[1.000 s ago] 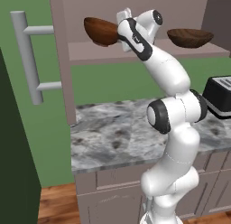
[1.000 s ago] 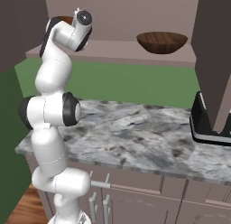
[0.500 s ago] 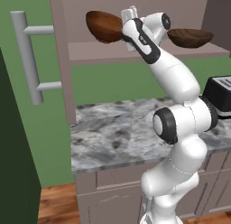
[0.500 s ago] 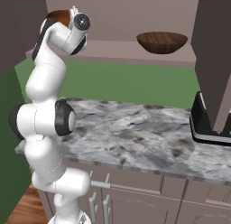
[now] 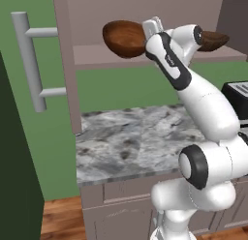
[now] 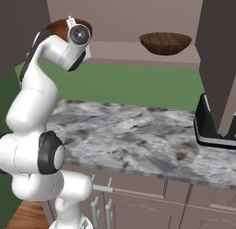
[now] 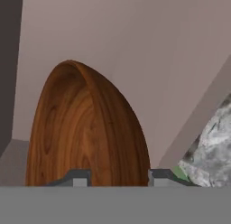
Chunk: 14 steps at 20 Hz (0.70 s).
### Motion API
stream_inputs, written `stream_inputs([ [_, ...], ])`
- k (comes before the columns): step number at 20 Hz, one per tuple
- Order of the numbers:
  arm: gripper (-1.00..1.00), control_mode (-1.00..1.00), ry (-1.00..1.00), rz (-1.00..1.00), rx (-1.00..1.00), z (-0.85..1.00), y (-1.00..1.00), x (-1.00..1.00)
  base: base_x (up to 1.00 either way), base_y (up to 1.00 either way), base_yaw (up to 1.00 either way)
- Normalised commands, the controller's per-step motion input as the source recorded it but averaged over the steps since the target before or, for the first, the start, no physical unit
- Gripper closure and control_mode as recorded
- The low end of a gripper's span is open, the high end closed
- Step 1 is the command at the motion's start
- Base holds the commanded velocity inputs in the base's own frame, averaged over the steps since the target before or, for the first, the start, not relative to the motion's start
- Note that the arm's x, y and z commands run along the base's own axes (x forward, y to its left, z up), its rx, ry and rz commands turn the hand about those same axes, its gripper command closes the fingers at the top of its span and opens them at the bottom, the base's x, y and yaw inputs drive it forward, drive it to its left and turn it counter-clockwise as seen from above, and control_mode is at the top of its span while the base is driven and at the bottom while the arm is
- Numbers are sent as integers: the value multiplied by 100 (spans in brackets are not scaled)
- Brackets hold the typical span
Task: Pick up the bowls from the cabinet and place each bowl in front of a stool on the dining counter.
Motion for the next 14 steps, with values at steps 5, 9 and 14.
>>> stream_inputs([
  [5, 100, -100, -2, 2, -21, 0, -51, -100, 0, 0, 0],
  [9, 100, -100, 1, 0, -11, 0, -51, -100, 0, 0, 0],
  [14, 100, -100, 11, 7, -14, 0, -31, -100, 0, 0, 0],
])
